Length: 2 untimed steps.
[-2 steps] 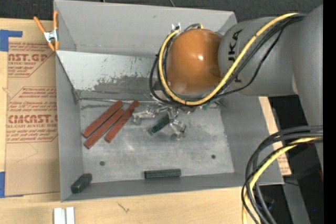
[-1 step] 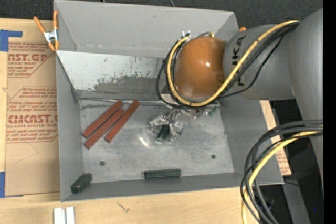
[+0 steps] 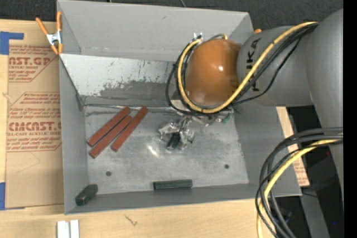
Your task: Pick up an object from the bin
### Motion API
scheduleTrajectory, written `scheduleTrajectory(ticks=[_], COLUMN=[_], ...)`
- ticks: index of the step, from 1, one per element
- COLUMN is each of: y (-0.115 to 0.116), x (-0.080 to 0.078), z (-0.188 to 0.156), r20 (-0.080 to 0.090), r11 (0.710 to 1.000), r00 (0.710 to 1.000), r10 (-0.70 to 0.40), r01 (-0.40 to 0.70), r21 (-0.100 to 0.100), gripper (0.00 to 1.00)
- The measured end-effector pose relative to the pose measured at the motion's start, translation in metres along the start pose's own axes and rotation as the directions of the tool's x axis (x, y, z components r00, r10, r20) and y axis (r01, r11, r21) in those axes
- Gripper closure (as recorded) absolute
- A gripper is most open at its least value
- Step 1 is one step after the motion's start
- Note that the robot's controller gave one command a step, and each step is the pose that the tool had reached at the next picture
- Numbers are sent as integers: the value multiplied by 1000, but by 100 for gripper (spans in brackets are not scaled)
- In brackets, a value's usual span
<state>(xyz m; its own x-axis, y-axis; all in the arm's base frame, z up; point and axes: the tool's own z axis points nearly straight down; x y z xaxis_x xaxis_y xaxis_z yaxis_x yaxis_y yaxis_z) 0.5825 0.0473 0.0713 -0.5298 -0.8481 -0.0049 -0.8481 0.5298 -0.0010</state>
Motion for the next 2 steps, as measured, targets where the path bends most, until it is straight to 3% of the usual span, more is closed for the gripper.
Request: scheduleTrajectory(ticks=[1,2], y=[0,15], x=[0,-20], z=[0,-198], r20=[0,-2], r11=[1000,1000], r00=[1000,1000], r10=[0,1], r01=[0,-1], r21=[0,0], gripper=[100,100])
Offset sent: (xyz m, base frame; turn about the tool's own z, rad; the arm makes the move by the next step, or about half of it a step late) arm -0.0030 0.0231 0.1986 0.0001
